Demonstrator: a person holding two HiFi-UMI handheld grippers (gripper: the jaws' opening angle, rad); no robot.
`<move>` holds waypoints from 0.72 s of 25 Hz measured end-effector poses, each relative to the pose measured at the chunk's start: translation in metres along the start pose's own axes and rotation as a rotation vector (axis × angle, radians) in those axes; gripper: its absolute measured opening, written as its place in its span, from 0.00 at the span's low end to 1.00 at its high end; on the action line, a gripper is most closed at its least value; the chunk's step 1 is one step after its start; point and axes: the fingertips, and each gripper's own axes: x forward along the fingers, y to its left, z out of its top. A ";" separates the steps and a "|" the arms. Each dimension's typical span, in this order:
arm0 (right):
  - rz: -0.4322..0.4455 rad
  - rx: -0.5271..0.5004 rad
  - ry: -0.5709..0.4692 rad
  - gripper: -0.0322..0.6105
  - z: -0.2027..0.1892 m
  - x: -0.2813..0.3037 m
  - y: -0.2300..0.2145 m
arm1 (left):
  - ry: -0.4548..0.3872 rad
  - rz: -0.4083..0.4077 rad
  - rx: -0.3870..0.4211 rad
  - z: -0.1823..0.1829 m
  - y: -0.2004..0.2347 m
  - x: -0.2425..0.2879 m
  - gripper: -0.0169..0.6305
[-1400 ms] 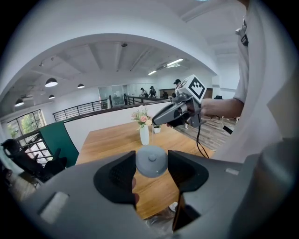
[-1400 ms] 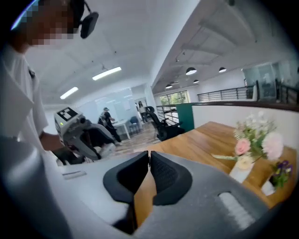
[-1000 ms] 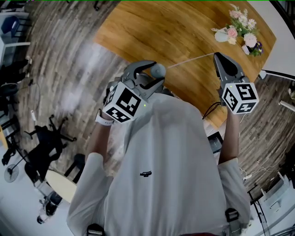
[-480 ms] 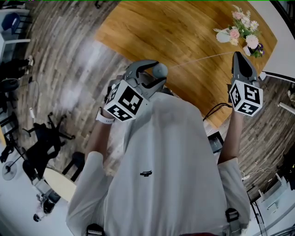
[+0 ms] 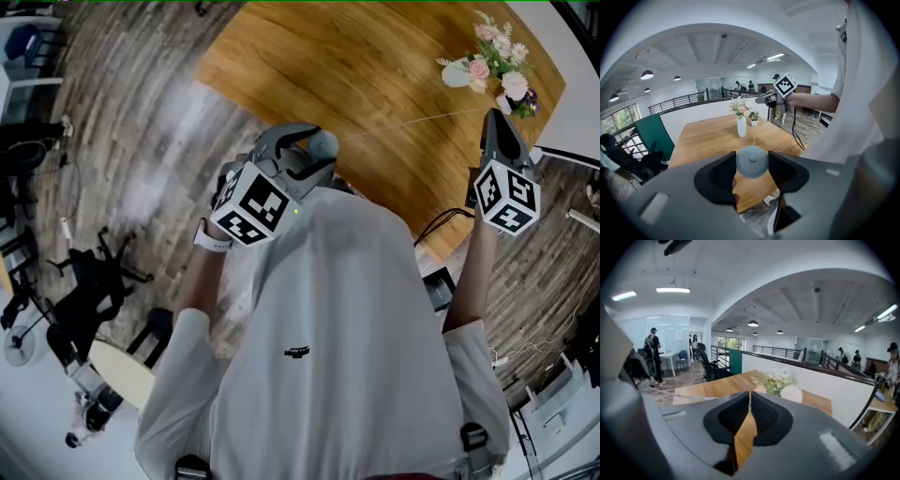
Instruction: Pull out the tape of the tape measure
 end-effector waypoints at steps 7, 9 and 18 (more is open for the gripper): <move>0.119 0.012 0.019 0.08 -0.011 -0.002 0.039 | -0.032 -0.017 -0.025 0.007 0.001 0.007 0.39; 0.129 0.034 0.016 0.08 -0.012 -0.004 0.040 | -0.047 -0.018 -0.050 0.009 0.004 0.008 0.39; 0.152 0.088 -0.008 0.08 -0.006 -0.012 0.044 | -0.074 0.037 -0.171 0.016 0.019 0.019 0.39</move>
